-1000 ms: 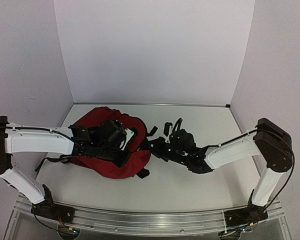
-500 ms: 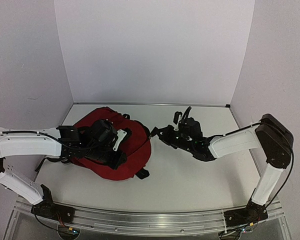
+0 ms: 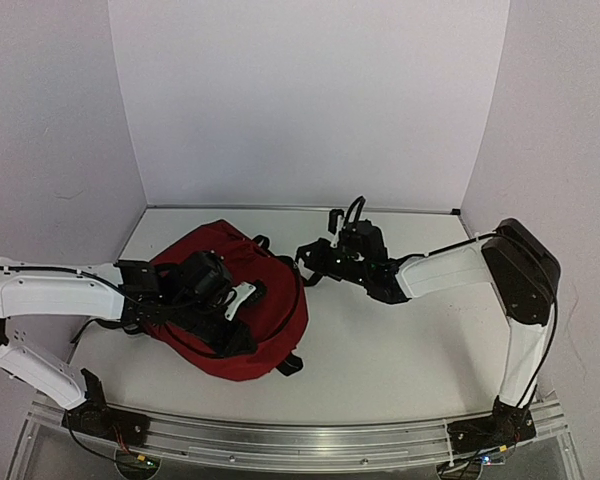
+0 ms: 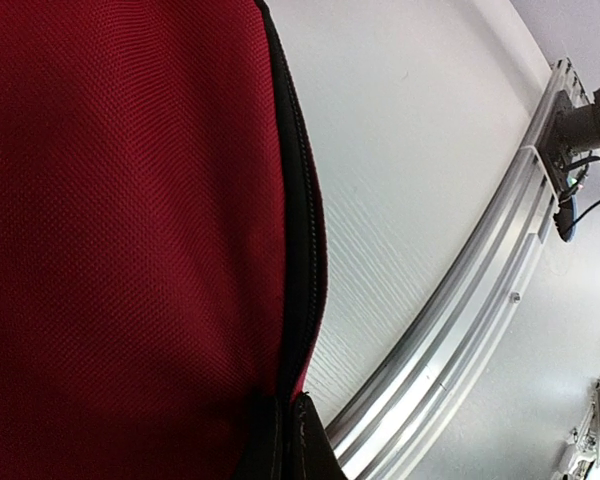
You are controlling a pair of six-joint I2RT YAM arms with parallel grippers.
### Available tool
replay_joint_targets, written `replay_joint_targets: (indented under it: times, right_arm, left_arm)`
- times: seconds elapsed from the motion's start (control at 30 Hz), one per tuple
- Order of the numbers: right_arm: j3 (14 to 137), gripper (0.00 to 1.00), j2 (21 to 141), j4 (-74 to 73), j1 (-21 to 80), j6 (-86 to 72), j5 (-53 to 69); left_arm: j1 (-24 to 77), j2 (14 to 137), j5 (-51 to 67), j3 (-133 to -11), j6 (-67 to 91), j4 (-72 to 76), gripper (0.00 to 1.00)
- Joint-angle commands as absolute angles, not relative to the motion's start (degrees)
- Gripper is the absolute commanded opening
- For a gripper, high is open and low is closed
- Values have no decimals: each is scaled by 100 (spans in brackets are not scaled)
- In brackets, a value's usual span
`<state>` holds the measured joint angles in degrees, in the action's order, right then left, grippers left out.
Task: Pack the student bag
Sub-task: Zip the student bag at the center of the board.
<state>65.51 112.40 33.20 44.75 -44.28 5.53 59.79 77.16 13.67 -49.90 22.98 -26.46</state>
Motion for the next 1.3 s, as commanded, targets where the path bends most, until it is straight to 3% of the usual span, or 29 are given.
replay_joint_targets:
  times: [0.0, 0.07, 0.13, 0.2, 0.33, 0.47, 0.8, 0.87, 1.1, 1.27]
  right_arm:
    - [7008, 0, 11462, 3595, 4342, -4217, 510]
    - [7019, 0, 11447, 3598, 4340, -4213, 570]
    - [7005, 0, 11410, 3595, 4343, -4207, 626]
    - [6961, 0, 11344, 3596, 4342, -4203, 698]
    - [6838, 0, 11213, 3595, 4342, -4234, 738]
    - [6780, 0, 11171, 3589, 4344, -4273, 726]
    - [6757, 0, 11162, 3588, 4335, -4311, 647]
    - [6744, 0, 11162, 3595, 4342, -4308, 651]
    - [6706, 0, 11147, 3595, 4336, -4301, 624]
    - [6716, 0, 11192, 3595, 4335, -4328, 594]
  left_arm:
    - [6102, 7488, 2393, -4942, 2383, -2981, 0]
    - [6100, 7380, 2162, -4969, 2516, -2931, 10]
    - [6096, 7266, 1723, -5098, 2706, -2819, 30]
    - [6093, 7233, 1210, -5352, 2873, -2728, 45]
    - [6091, 7598, 230, -6080, 3213, -2654, 60]
    - [6095, 8234, -335, -6434, 3392, -2405, 68]
    - [6161, 9501, -1079, -7413, 3184, -2359, 74]
    - [6161, 9627, -1176, -7488, 3181, -2341, 71]
    - [6194, 10107, -1723, -7842, 3051, -2653, 46]
    - [6275, 10254, -1825, -7911, 2967, -2693, 49]
